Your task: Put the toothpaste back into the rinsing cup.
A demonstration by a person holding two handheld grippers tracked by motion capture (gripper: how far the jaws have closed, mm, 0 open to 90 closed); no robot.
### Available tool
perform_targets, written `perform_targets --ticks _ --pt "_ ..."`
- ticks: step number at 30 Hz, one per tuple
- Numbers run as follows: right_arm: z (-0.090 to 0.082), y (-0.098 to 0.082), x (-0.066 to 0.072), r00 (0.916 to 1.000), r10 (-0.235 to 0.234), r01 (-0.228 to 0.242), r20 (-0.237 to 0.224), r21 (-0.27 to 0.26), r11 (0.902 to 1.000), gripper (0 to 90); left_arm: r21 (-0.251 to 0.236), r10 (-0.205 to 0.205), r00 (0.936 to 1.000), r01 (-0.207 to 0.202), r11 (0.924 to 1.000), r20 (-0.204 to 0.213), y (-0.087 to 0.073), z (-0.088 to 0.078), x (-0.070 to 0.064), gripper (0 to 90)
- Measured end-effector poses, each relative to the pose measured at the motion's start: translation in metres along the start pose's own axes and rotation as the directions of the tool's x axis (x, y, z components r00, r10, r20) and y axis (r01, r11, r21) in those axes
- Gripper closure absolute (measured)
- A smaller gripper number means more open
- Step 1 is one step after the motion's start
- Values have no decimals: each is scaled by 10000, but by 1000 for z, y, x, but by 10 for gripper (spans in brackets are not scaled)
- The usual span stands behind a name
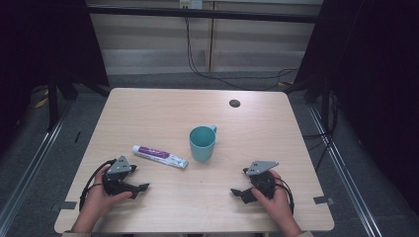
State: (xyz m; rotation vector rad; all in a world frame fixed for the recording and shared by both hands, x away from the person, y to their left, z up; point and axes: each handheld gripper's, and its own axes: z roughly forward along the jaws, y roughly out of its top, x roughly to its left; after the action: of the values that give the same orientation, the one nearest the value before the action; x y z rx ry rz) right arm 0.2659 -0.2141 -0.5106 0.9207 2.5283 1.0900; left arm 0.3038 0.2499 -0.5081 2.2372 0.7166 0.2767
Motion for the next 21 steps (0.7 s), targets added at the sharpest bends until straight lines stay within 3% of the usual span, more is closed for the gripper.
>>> perform_targets --ticks 4,5,6,7,9,10,11,13,14,15,16,17,18,19,20,21 --pt "0 0 0 10000 -10 10 4 -3 10000 108 235 108 9999 -109 9997 50 3 0 1 160" --pt "0 0 0 10000 -10 10 1 -4 10000 108 833 200 9995 -220 9963 243 10 -2 1 181" --pt "0 0 0 10000 -10 10 1 -4 10000 108 833 200 9995 -220 9963 243 10 -2 1 206" --pt "0 0 0 10000 -8 8 -6 -10 10000 108 1624 727 9966 -783 9836 399 20 -3 2 233" --pt "0 0 0 10000 3 -3 -8 -6 10000 108 2438 1485 9881 -1539 9575 405 34 -3 4 236" --pt "0 0 0 10000 3 -3 -8 -6 10000 108 2438 1485 9881 -1539 9575 405 34 -3 4 236" --pt "0 0 0 10000 1 -1 -9 -11 10000 107 3052 2122 9754 -2202 9265 597 51 -4 8 235" --pt "0 0 0 10000 -5 4 -21 -15 10000 107 3409 2739 9595 -2794 8976 650 68 -3 13 236" --pt "0 0 0 10000 -5 4 -21 -15 10000 107 3409 2739 9595 -2794 8976 650 68 -3 13 236" --pt "0 0 0 10000 -5 5 -16 -14 10000 108 3835 3016 9496 -3107 8697 855 82 0 17 236" --pt "0 0 0 10000 -6 6 -25 -14 10000 107 4014 3208 9425 -3306 8541 938 89 3 18 238" --pt "0 0 0 10000 -7 7 -9 -8 10000 108 4014 3208 9425 -3306 8541 938 89 3 18 242" --pt "0 0 0 10000 -6 6 -11 -8 10000 107 4218 3679 9202 -3886 8192 1333 102 10 20 242" --pt "0 0 0 10000 -4 4 -17 -11 10000 107 4404 3883 9087 -4144 7964 1529 108 14 19 242" --pt "0 0 0 10000 -5 5 -11 -8 10000 107 4404 3883 9087 -4144 7964 1529 108 14 19 242" --pt "0 0 0 10000 -7 7 -18 -13 10000 107 4654 4370 8792 -4725 7485 1898 119 22 18 243"
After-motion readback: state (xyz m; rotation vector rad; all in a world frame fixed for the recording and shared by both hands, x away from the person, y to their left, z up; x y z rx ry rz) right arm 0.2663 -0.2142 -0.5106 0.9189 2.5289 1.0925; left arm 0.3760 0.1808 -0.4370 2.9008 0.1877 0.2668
